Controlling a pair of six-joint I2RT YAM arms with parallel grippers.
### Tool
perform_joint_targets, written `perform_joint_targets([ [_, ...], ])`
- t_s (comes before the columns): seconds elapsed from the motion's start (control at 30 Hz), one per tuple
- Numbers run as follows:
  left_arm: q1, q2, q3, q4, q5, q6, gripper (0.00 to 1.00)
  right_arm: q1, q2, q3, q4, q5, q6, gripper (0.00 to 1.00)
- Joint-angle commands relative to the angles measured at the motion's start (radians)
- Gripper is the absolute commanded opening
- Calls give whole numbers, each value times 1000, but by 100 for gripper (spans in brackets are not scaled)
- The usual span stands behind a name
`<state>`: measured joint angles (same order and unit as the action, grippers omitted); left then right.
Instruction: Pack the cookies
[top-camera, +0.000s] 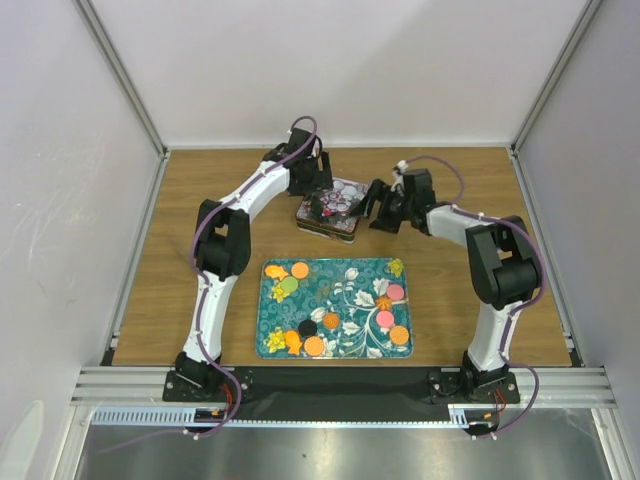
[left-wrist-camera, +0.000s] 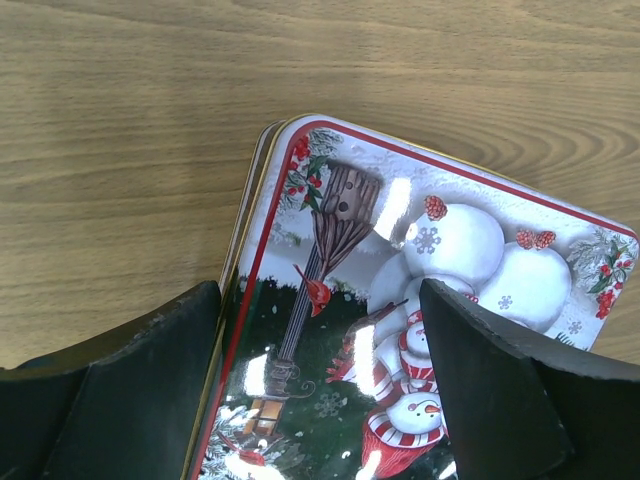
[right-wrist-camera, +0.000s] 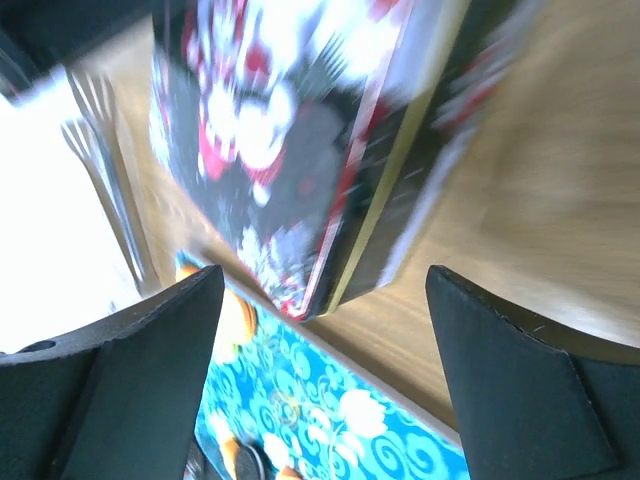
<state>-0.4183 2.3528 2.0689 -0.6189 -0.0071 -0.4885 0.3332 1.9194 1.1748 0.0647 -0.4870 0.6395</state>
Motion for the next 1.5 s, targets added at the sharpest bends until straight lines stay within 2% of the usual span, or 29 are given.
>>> perform_joint_targets([
  [0.0, -25, 43, -29, -110, -21, 73, 86, -94, -56, 25, 10, 25, 48, 89],
  [0.2, -27, 28, -38, -102, -10, 87, 86, -126, 76, 170, 9, 39, 40, 91],
  [0.4, -27, 22, -43, -105, -1, 111, 86, -114, 185, 250, 142, 18, 92, 92],
  [0.57, -28, 11, -47, -113, -1, 125, 86, -88, 266, 356, 92, 76, 83, 90],
  [0.7, -28, 5, -52, -116, -1, 130, 86, -85, 282, 361, 113, 116, 118, 87],
  [0.93, -33, 13, -52, -114, 24, 133, 85, -91, 296, 251, 224, 106, 216, 66],
  [1.03, -33, 14, -53, -113, 27, 133, 85, -98, 300, 200, 293, 81, 255, 64],
  [1.47, -45, 7, -29, -117, 53, 153, 91, -85, 308, 206, 117, 137, 244, 37],
])
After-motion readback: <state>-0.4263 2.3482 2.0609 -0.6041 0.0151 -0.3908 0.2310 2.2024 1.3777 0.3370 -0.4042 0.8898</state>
